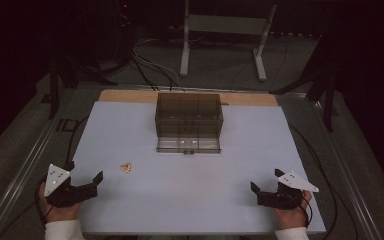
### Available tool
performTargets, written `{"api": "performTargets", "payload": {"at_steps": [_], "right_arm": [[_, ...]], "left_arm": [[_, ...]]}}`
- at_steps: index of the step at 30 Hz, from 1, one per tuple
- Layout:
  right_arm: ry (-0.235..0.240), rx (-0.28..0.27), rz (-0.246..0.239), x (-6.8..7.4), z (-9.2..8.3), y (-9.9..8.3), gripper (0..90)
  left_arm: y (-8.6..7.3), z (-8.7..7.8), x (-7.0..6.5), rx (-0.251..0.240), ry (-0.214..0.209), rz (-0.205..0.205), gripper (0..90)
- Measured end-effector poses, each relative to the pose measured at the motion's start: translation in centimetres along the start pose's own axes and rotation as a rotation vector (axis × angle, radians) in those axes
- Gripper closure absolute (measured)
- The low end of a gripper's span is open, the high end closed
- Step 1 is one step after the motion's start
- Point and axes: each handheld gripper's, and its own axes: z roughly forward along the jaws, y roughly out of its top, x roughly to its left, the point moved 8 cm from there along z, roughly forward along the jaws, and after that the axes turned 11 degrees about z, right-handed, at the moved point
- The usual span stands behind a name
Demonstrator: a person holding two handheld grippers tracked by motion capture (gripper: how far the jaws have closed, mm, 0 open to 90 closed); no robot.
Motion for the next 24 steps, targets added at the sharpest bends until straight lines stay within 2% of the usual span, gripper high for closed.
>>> {"api": "performTargets", "payload": {"at_steps": [11, 24], "right_arm": [[0.006, -0.009, 0.008, 0.15, -0.04, 0.04, 0.0], [0.005, -0.015, 0.012, 0.06, -0.01, 0.11, 0.0]], "left_arm": [[-0.08, 0.19, -0.44, 0.014, -0.019, -0.003, 0.2], [0.11, 0.08, -0.54, 0.013, -0.021, 0.0, 0.2]]}}
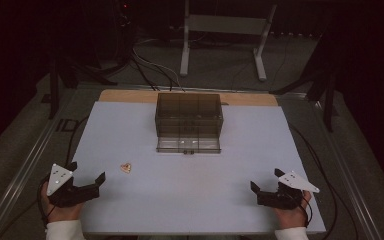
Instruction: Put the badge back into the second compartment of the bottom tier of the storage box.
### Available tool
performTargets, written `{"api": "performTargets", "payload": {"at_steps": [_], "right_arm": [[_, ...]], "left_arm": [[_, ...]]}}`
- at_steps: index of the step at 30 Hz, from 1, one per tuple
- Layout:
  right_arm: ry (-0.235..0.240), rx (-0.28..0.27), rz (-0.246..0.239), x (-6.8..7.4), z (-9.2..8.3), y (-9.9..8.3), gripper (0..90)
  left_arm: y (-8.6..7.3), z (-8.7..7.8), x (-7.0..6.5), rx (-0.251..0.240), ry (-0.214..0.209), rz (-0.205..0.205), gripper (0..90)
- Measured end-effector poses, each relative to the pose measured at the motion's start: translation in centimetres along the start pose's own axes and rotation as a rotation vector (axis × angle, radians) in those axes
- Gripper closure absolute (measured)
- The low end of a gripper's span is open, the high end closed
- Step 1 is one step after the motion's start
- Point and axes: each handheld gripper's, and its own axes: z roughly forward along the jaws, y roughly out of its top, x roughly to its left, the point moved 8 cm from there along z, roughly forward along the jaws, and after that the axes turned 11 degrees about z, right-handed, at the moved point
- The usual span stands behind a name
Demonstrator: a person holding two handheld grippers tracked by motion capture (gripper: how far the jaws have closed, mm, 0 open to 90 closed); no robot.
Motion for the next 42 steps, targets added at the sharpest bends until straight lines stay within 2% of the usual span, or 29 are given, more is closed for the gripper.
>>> {"api": "performTargets", "payload": {"at_steps": [10, 16, 20, 30, 42], "right_arm": [[-0.008, -0.004, 0.01, -0.1, 0.0, 0.0, 0.0], [-0.008, -0.005, 0.012, -0.2, 0.0, 0.0, 0.0], [-0.007, -0.001, 0.014, -0.2, 0.1, 0.0, 0.0], [-0.01, 0.002, 0.015, -0.2, 0.1, 0.0, 0.0], [-0.008, 0.005, 0.012, -0.1, 0.2, -0.1, 0.0]], "left_arm": [[1.0, 0.0, -0.3, -0.014, -0.029, -0.01, 0.2], [1.4, 0.3, -0.5, 0.005, -0.039, 0.003, 0.3], [1.6, 0.8, -0.6, 0.014, -0.046, -0.003, 0.3], [2.0, 2.1, -1.5, 0.037, -0.073, 0.01, 0.9], [1.5, 4.0, -2.7, 0.079, -0.109, 0.01, 1.2]]}}
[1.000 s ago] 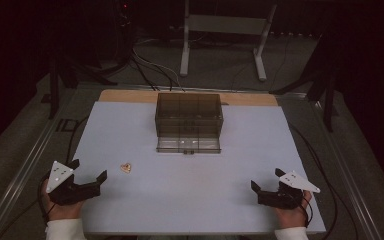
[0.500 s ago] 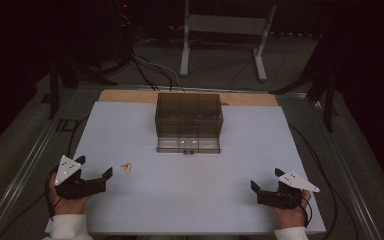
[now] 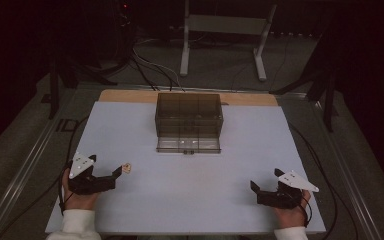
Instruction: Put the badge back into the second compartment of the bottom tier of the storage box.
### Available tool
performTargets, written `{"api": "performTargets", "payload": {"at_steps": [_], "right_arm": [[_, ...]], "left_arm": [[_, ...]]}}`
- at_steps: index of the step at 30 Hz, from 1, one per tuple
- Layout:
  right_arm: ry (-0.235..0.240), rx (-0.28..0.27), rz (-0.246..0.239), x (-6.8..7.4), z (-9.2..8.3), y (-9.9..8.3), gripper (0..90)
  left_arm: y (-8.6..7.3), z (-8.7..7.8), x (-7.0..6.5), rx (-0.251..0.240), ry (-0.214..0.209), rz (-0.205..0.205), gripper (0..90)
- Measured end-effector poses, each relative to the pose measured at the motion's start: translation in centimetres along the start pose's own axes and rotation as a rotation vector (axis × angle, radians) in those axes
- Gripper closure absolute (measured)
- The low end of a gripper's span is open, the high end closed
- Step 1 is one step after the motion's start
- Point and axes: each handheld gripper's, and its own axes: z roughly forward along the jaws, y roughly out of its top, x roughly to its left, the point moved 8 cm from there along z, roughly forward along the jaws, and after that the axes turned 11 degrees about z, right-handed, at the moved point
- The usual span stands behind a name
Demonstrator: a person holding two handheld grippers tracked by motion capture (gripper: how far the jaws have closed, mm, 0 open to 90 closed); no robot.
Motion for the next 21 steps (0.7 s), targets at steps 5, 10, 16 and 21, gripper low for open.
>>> {"api": "performTargets", "payload": {"at_steps": [5, 10, 16, 21], "right_arm": [[0.0, 0.003, -0.001, 0.0, 0.0, 0.0, 0.0], [0.001, 0.003, 0.0, 0.0, 0.0, 0.0, 0.0], [0.001, 0.004, -0.001, 0.0, 0.1, 0.0, 0.0], [0.002, 0.006, -0.001, 0.0, 0.1, -0.1, 0.0]], "left_arm": [[-0.2, 0.8, -0.4, 0.013, -0.01, -0.003, 3.1], [-0.2, 1.5, -0.9, 0.028, -0.012, 0.002, 3.9], [-0.3, 2.5, -1.7, 0.051, -0.021, 0.014, 6.1], [-0.6, 3.3, -2.1, 0.071, -0.003, 0.021, 8.3]]}}
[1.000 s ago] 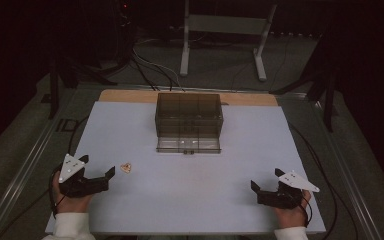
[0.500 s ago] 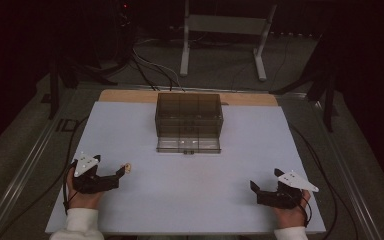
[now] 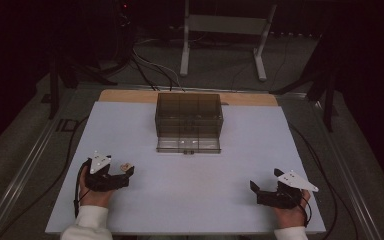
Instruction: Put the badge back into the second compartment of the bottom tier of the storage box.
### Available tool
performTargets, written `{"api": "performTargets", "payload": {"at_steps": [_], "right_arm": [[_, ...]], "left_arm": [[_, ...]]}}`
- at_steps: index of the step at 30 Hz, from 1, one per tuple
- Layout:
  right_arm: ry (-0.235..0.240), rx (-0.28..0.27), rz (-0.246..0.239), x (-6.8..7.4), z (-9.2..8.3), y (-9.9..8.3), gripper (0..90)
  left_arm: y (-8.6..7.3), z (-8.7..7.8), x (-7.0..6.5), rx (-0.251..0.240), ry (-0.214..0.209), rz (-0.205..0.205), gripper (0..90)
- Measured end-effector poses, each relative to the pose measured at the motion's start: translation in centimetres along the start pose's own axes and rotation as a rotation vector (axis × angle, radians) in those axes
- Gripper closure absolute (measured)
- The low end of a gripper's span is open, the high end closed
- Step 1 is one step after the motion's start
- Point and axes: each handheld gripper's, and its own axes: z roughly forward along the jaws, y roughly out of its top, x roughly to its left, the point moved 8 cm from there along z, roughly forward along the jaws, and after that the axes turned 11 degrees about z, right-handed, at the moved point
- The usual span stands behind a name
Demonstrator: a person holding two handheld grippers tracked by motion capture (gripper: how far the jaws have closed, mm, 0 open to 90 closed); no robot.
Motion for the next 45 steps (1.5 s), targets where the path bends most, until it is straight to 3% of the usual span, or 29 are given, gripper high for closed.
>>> {"api": "performTargets", "payload": {"at_steps": [5, 10, 13, 16, 23, 27, 34, 37, 41, 43, 45], "right_arm": [[0.0, -0.001, 0.001, 0.0, 0.0, 0.0, 0.0], [-0.001, 0.0, 0.0, 0.0, 0.0, 0.0, 0.0], [-0.001, 0.0, -0.001, 0.0, 0.0, 0.0, 0.0], [-0.001, -0.001, 0.001, 0.0, 0.0, 0.0, 0.0], [-0.001, 0.0, 0.0, 0.0, 0.0, 0.0, 0.0], [-0.002, 0.002, -0.002, 0.0, 0.0, 0.0, 0.0], [-0.002, 0.007, -0.002, 0.0, 0.1, -0.1, 0.0], [-0.002, 0.008, -0.002, 0.0, 0.1, -0.1, 0.0], [-0.003, 0.009, -0.002, 0.0, 0.1, -0.1, 0.0], [-0.003, 0.01, 0.0, 0.0, 0.1, -0.1, 0.0], [-0.003, 0.012, 0.0, 0.0, 0.1, -0.1, 0.0]], "left_arm": [[-0.2, 0.7, 0.1, 0.014, 0.03, -0.015, 12.2], [-0.6, 1.5, 0.1, 0.058, 0.05, -0.019, 14.8], [-0.8, 1.9, -0.3, 0.073, 0.011, -0.021, 16.8], [-1.1, 2.2, -0.8, 0.1, -0.001, -0.007, 20.0], [-1.7, 3.1, -1.1, 0.163, 0.012, 0.007, 34.8], [-2.0, 3.4, -0.7, 0.193, 0.052, 0.012, 44.3], [-2.1, 3.5, -0.3, 0.196, 0.067, 0.004, 58.1], [-2.1, 3.5, -0.2, 0.194, 0.064, 0.002, 59.1], [-1.9, 3.2, 0.1, 0.174, 0.037, -0.034, 60.7], [-1.5, 2.7, 0.4, 0.138, 0.018, -0.068, 69.5], [-1.5, 2.4, 0.8, 0.123, 0.01, -0.089, 72.6]]}}
